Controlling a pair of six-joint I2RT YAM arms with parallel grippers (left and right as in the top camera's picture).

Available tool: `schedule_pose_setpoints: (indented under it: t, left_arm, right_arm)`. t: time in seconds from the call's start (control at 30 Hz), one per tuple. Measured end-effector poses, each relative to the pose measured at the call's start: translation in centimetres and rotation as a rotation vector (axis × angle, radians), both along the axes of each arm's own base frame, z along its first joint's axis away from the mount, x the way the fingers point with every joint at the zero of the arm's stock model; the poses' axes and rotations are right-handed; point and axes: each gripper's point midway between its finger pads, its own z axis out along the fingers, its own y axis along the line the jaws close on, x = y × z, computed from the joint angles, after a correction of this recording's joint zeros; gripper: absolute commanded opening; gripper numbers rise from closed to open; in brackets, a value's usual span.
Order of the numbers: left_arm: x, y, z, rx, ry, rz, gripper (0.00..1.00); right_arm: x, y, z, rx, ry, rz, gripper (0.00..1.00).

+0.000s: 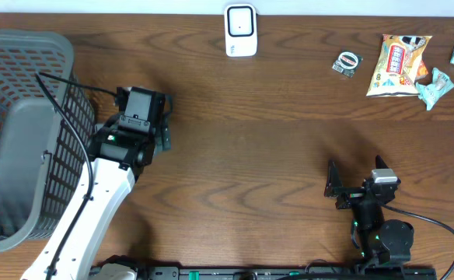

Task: Scan the item barcode

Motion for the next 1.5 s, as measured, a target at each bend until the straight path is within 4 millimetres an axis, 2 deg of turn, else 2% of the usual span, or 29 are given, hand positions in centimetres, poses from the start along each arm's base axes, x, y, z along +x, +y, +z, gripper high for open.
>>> schedule_pose_setpoints:
  t: [0.23, 0.37, 0.5, 0.67, 0.87, 1.07, 1.3, 1.5]
  left_arm:
    - [-0.5, 0.1, 1.3, -0.012, -0.039, -0.002, 0.97]
    - [-0.8, -0.5, 1.5, -0.054, -0.053, -0.019, 0.98]
    - [-0.1, -1.9, 1.2, -0.120, -0.111, -0.081, 0.98]
    - [0.8, -4.3, 0.3, -0.186, -0.215, -0.258, 0.98]
    - [-0.6, -6.2, 0.0, -0.246, -0.328, -0.415, 0.98]
    - [-2.1, -5.7, 0.6, -0.250, -0.445, -0.451, 0.98]
    - [-3.8, -4.4, 0.0, -0.255, -0.605, -0.441, 0.97]
    - [-4.8, -4.2, 1.5, -0.251, -0.787, -0.461, 0.98]
  right_arm:
    - [0.0, 0.0, 0.0, 0.000, 0.000, 0.000, 0.99]
    - [0.0, 0.0, 0.0, 0.000, 0.000, 0.000, 0.99]
    - [0.0, 0.0, 0.0, 0.000, 0.000, 0.000, 0.99]
    - [0.0, 0.0, 0.0, 0.000, 0.000, 0.000, 0.99]
    - [0.0, 0.0, 0.0, 0.000, 0.000, 0.000, 0.99]
    - [0.0, 0.0, 0.0, 0.000, 0.000, 0.000, 0.99]
    - [0.0, 0.0, 0.0, 0.000, 0.001, 0.000, 0.99]
    - [0.0, 0.0, 0.0, 0.000, 0.000, 0.000, 0.99]
